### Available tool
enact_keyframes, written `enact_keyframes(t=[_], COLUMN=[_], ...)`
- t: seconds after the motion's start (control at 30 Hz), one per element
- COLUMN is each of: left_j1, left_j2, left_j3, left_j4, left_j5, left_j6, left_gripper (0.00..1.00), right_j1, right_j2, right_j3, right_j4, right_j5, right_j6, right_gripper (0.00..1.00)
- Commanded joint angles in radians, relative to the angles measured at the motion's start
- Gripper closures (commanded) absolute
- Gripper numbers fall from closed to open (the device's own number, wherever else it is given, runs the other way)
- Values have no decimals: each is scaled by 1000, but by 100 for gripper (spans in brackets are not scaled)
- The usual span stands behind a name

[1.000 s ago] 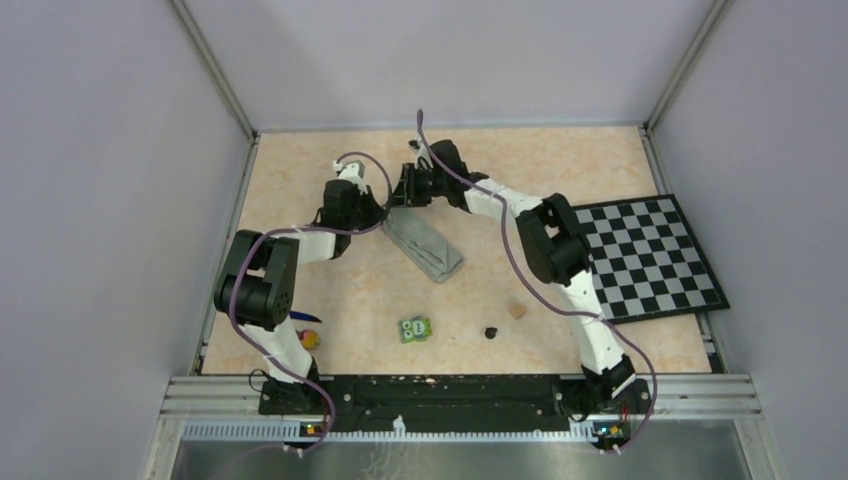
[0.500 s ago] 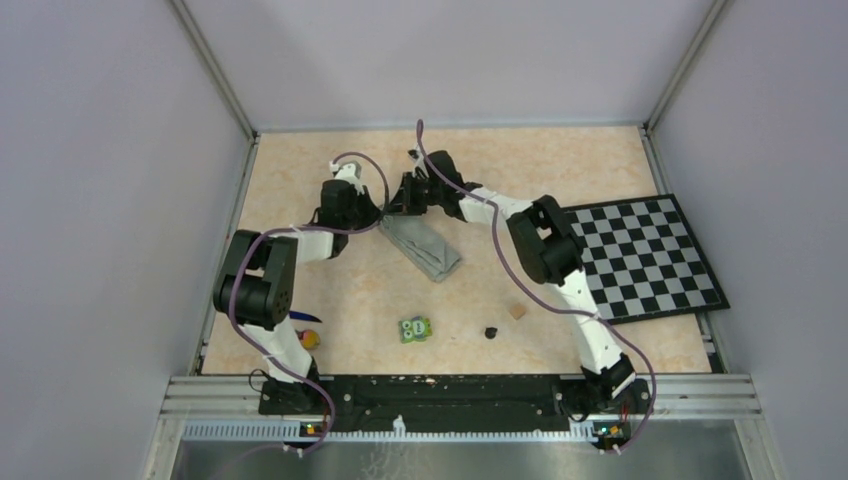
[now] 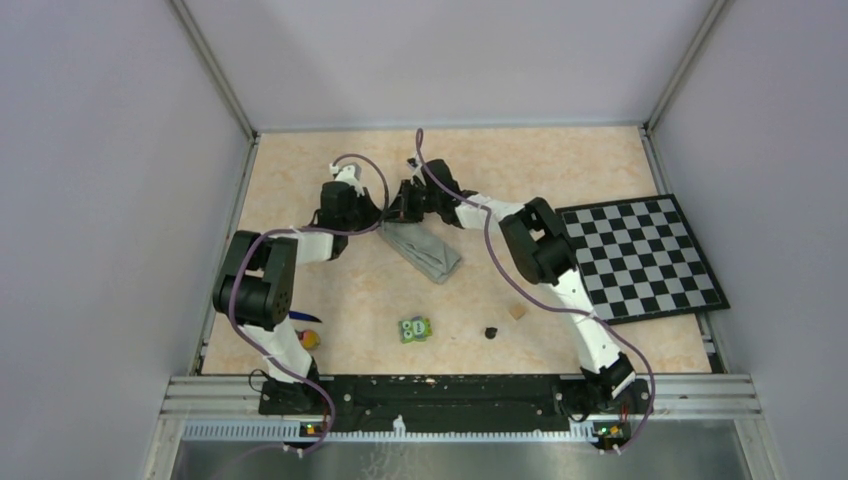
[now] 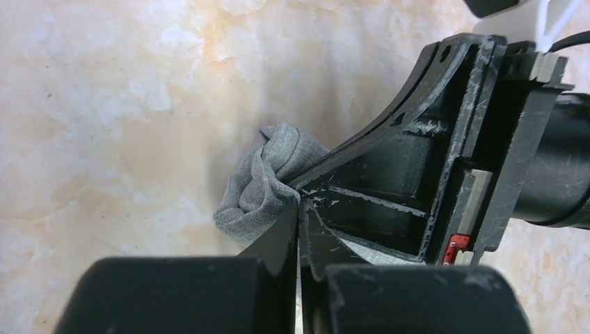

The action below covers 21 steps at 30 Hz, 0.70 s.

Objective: Fold the napkin into a case and place the utensils inside
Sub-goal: Stuff the top corner of the smaller-rectangle-folded napkin at the center of the board.

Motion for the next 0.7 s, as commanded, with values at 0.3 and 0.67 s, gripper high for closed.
enact_keyframes(t=[0.3, 0.67], left_j1=[6, 12], left_j2=[-6, -3], left_j3=[-35, -32], left_j4=[21, 15], left_j5=[50, 78], left_j6=[-35, -33], left_gripper=[100, 100], right_j1=[2, -63], right_j2=[-50, -227], right_j3=[-58, -276], right_j4=[183, 127], right_j5=[-119, -128], right_j6=[201, 40], right_gripper=[77, 63])
